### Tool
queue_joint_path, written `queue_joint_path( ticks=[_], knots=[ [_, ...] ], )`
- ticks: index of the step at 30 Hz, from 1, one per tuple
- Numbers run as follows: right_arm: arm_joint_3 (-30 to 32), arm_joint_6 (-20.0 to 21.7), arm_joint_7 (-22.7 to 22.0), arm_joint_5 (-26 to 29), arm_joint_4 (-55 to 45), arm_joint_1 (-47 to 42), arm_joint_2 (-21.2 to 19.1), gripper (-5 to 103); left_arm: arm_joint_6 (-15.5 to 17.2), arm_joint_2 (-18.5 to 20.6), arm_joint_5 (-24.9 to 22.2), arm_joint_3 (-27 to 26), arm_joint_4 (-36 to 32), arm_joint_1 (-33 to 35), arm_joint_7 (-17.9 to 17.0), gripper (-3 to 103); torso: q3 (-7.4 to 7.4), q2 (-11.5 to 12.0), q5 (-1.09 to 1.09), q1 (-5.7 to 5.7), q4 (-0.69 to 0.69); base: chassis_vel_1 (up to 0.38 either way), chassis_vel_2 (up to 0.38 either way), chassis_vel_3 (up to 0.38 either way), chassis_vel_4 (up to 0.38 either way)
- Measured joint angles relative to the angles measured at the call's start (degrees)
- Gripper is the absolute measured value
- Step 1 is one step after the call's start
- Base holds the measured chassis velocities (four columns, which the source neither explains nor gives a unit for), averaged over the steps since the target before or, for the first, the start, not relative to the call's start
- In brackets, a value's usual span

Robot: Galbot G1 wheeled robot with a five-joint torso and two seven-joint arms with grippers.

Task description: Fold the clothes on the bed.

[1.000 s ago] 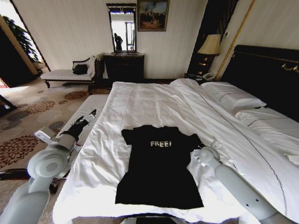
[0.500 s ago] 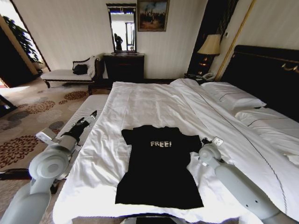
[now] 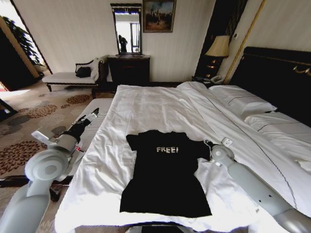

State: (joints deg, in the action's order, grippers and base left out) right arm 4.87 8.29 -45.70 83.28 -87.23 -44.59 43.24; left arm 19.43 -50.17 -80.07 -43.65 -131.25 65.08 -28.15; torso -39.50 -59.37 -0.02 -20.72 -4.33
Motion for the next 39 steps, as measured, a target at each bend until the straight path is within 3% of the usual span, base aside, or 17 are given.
queue_joint_path(
  ticks=[9, 13, 17, 20, 22, 23, 24, 35, 39],
  knots=[
    [-1.9, -0.5, 1.7, -1.4, 4.7, 3.5, 1.8, 103, 0.2, -0.5, 0.1, 0.4, -0.8, 0.8, -0.1, 100, 0.0, 0.0, -0.02, 0.0, 0.01, 0.0, 0.0, 0.0, 0.0],
    [-2.0, -0.6, 2.6, -1.6, 6.3, 3.8, 2.2, 97, 0.2, -0.5, 0.2, 0.5, -0.8, 0.8, -0.1, 100, 0.01, 0.0, -0.02, 0.0, -0.01, 0.0, 0.0, 0.0, 0.0],
    [-2.0, -1.2, 3.9, -2.0, 7.6, 3.5, 2.9, 86, 0.2, -0.6, 0.5, 0.9, -0.8, 0.7, -0.1, 100, 0.0, 0.0, -0.01, 0.0, 0.0, 0.0, 0.0, 0.0, 0.0],
    [-1.9, -1.4, 4.4, -2.3, 8.5, 3.6, 3.4, 70, 0.2, -0.7, 0.8, 1.0, -1.0, 1.0, -0.1, 100, 0.0, 0.0, -0.01, 0.0, 0.0, 0.0, 0.0, 0.0, 0.0],
    [-1.9, -1.4, 4.6, -2.3, 8.6, 3.7, 3.4, 70, 0.2, -0.8, 0.9, 1.1, -1.1, 1.1, -0.1, 100, 0.0, 0.0, -0.01, 0.0, 0.0, 0.0, 0.0, 0.0, 0.0],
    [-1.9, -1.5, 4.7, -2.4, 8.7, 3.7, 3.4, 59, 0.2, -0.8, 1.0, 1.1, -1.1, 1.2, -0.1, 100, 0.01, 0.0, -0.01, 0.0, 0.0, 0.0, 0.0, 0.0, 0.0],
    [-1.9, -1.5, 4.8, -2.4, 8.7, 3.7, 3.4, 59, 0.2, -0.8, 1.0, 1.0, -1.1, 1.3, -0.1, 100, 0.0, 0.0, -0.01, 0.0, 0.0, 0.0, 0.0, 0.0, 0.0],
    [-1.8, -2.2, 5.5, -3.0, 8.3, 3.0, 2.9, 15, 0.2, -0.7, 1.2, 0.5, -1.2, 1.9, -0.1, 100, 0.0, 0.0, -0.01, 0.0, 0.0, 0.0, 0.0, 0.0, 0.0],
    [-1.7, -2.5, 5.9, -3.2, 8.2, 2.7, 2.9, 5, 0.2, -0.6, 1.2, 0.4, -1.3, 1.9, -0.1, 100, 0.01, 0.0, -0.01, 0.0, 0.0, 0.0, 0.0, 0.0, 0.0]
  ],
)
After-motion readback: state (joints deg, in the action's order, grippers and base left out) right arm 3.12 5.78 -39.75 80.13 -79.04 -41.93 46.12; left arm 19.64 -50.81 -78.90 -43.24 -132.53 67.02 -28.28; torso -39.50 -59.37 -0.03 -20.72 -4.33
